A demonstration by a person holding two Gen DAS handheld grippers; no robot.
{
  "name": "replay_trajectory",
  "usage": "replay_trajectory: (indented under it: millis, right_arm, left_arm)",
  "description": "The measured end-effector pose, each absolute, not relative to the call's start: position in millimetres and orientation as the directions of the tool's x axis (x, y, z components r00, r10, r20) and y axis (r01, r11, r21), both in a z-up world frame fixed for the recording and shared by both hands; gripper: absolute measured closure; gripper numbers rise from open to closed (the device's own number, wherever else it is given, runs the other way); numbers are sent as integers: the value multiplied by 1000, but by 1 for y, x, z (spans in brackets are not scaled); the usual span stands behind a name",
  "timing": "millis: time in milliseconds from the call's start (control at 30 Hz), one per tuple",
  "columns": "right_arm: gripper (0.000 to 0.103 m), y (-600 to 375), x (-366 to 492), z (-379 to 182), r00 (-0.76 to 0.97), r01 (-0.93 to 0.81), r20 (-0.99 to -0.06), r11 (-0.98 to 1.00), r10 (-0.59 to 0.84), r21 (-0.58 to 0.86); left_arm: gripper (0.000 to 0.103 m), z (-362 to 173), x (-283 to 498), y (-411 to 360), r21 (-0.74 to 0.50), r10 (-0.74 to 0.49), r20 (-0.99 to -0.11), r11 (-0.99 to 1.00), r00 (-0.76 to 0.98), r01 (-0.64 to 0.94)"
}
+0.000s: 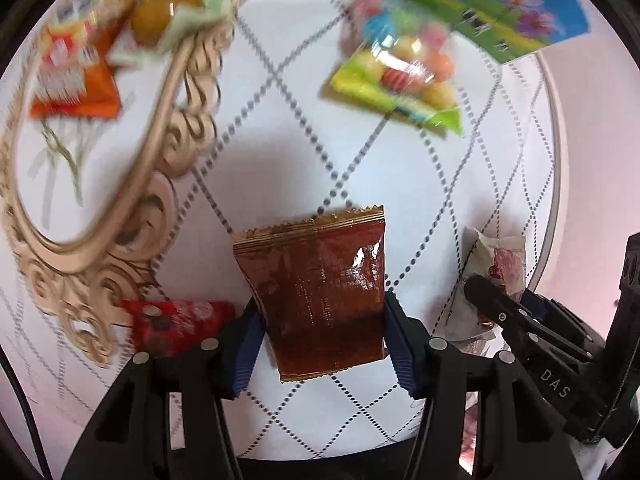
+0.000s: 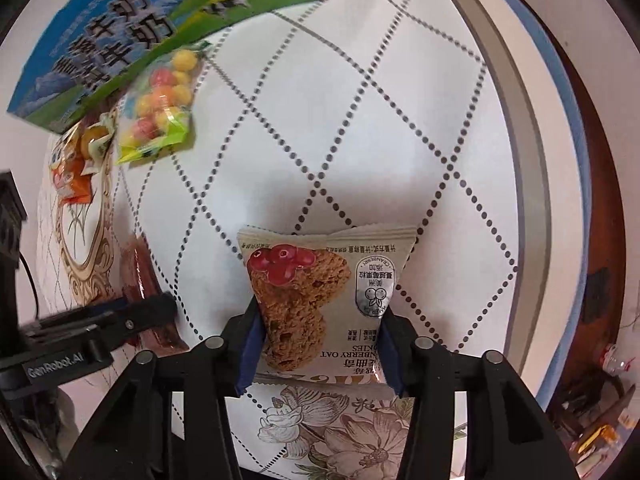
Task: Organize snacks
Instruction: 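Carry both held packets over the cardboard box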
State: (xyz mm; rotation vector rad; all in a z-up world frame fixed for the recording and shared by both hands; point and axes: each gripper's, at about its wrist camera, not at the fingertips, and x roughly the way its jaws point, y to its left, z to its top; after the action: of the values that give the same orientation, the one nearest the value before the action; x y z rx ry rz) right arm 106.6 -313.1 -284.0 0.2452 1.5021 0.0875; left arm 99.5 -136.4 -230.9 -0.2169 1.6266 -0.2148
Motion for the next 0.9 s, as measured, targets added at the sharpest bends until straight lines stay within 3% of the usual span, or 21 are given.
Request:
replay_trajectory:
  millis: [333, 500, 633, 900]
  right_arm:
    - [55, -288, 125, -227, 141, 30, -935, 942, 326, 334]
    - [55, -273, 166, -163, 221, -51, -877, 903, 427, 427]
    - [55, -258, 211, -120, 283, -113, -835, 881, 472, 460]
    - [55, -206, 313, -106, 273, -190, -853, 894, 445, 406]
  left_arm:
    - [49, -142, 125, -137, -267, -275, -959, 958, 76, 104]
    - [49, -92, 170, -115, -293, -308, -944, 947, 115, 128]
    - [49, -62, 233, -95, -243, -264, -951, 960, 161, 139]
    - [49, -64, 334, -69, -142, -153, -986, 981, 72, 131]
